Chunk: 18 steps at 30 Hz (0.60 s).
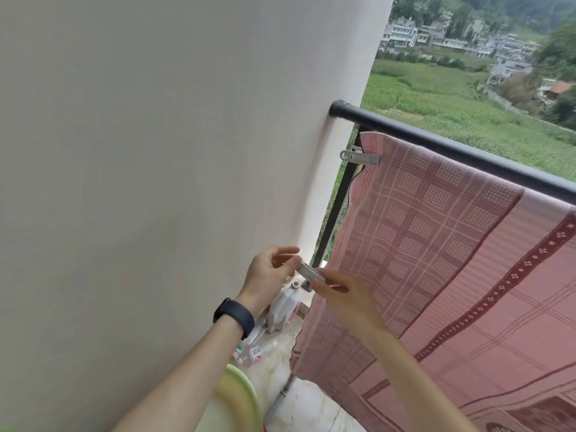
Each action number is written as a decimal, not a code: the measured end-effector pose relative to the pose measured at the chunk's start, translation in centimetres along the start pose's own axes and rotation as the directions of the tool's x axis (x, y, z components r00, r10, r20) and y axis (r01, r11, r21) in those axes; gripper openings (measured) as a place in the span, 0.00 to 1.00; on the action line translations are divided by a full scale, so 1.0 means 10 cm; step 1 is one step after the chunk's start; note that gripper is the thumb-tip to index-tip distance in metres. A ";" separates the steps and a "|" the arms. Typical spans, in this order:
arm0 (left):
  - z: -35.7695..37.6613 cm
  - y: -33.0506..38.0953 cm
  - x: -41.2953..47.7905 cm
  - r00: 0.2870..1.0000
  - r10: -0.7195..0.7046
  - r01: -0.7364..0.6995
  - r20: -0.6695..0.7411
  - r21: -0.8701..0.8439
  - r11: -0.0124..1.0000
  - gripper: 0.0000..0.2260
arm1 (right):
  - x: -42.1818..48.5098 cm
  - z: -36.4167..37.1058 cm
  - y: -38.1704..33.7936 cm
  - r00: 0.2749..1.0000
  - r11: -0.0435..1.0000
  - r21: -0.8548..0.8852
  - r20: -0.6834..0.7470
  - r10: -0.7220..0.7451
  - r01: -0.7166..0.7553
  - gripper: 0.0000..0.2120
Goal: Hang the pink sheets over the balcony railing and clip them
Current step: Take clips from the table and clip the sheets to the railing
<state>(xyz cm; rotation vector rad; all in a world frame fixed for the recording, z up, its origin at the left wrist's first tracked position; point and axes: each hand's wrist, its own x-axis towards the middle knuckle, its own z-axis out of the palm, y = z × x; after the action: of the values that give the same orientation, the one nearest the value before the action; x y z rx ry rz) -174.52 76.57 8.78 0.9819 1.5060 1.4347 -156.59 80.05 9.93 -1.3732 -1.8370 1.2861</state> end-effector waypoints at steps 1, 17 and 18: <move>0.03 0.00 0.00 0.999 -0.022 0.020 -0.037 -0.042 0.999 0.09 | 0.03 0.01 0.00 1.000 0.997 0.071 -0.021 0.015 -0.014 0.12; 0.02 -0.72 -0.09 0.982 -0.180 0.171 -0.061 -0.128 0.977 0.09 | 0.32 0.42 0.36 0.972 0.935 0.277 0.133 0.192 -0.223 0.14; 0.01 -0.77 -0.10 0.980 -0.191 0.183 -0.056 -0.121 0.976 0.07 | 0.33 0.45 0.38 0.974 0.940 0.262 0.121 0.192 -0.217 0.14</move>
<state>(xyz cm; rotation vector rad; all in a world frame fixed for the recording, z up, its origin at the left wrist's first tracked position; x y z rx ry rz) -174.09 75.29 1.11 0.7081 1.5039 1.4136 -159.79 81.52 4.16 -1.3976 -1.5305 1.6678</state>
